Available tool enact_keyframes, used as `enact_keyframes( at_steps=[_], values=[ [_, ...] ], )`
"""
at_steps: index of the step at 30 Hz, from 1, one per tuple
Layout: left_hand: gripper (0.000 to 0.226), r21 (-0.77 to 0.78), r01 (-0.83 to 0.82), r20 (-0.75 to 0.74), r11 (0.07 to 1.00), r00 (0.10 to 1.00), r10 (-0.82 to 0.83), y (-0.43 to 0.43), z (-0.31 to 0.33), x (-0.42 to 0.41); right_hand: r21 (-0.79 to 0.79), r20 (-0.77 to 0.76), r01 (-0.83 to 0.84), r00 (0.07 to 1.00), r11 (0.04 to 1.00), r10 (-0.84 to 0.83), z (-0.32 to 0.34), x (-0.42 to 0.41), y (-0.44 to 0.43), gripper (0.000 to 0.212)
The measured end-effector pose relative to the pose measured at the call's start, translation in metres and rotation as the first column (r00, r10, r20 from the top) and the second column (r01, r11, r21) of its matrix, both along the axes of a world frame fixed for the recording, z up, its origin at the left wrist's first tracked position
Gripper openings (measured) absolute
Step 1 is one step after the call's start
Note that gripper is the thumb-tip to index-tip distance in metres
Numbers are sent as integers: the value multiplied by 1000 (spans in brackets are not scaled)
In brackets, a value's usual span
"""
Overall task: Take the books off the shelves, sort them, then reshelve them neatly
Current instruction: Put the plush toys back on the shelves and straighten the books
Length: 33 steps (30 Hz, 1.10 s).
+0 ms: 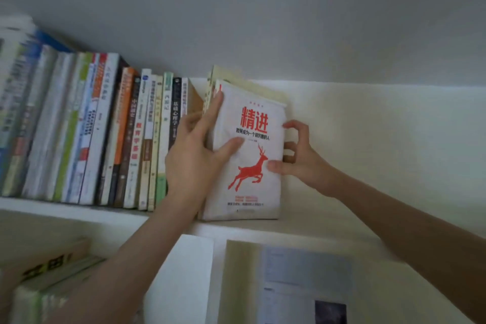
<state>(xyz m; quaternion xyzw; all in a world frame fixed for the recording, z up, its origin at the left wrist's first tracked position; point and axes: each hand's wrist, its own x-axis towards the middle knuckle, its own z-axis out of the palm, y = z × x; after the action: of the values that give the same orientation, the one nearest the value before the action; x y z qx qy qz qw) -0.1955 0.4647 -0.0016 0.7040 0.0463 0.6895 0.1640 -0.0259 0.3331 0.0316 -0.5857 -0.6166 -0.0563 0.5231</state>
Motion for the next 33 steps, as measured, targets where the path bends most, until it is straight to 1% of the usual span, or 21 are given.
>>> enact_keyframes(
  at_steps=[4,8,10,12,16,18,20,21,23,24,25,26,28,30,33],
  values=[
    [72,42,-244,8,969,970,244,4,-1,18,-94,-28,-22,999,995,20,12,19,21,78],
    [71,79,-360,-8,930,932,361,6,-4,23,-132,-32,-65,998,989,61,16,29,36,82],
    [70,116,-424,-9,898,904,427,6,-8,23,-133,-64,-103,993,986,95,12,33,45,86],
    [69,136,-471,11,872,881,474,7,-15,27,-153,-82,-106,992,982,95,4,36,55,84],
    [77,220,-463,-48,859,874,483,14,-24,33,-233,-30,-79,997,969,74,-14,39,69,75],
    [78,252,-475,-72,843,859,506,14,-25,30,-330,-22,-103,995,938,102,-17,37,65,69],
    [80,250,-520,-98,817,826,555,14,-27,29,-447,-2,-125,990,886,138,-19,34,58,61],
    [84,245,-520,-116,818,822,557,13,-28,27,-481,9,-124,989,868,146,-20,34,56,60],
    [99,247,-440,-196,863,850,489,11,-28,23,-511,52,-96,988,854,143,-21,34,54,59],
    [110,228,-375,-280,899,859,429,9,-29,18,-525,83,-73,987,848,136,-21,34,54,59],
    [118,213,-330,-372,920,843,389,8,-31,12,-541,110,-54,985,839,134,-21,33,55,60],
    [122,228,-312,-440,922,812,384,7,-33,6,-550,127,-46,982,834,138,-21,33,57,62],
    [128,259,-310,-510,915,760,402,6,-34,-1,-535,150,-22,981,845,121,-22,33,62,64],
    [133,260,-354,-552,898,709,439,5,-34,1,-487,169,20,983,873,72,-23,34,67,62],
    [133,261,-453,-567,852,643,515,0,-30,10,-410,251,92,968,907,15,-26,27,71,60]
  ],
)
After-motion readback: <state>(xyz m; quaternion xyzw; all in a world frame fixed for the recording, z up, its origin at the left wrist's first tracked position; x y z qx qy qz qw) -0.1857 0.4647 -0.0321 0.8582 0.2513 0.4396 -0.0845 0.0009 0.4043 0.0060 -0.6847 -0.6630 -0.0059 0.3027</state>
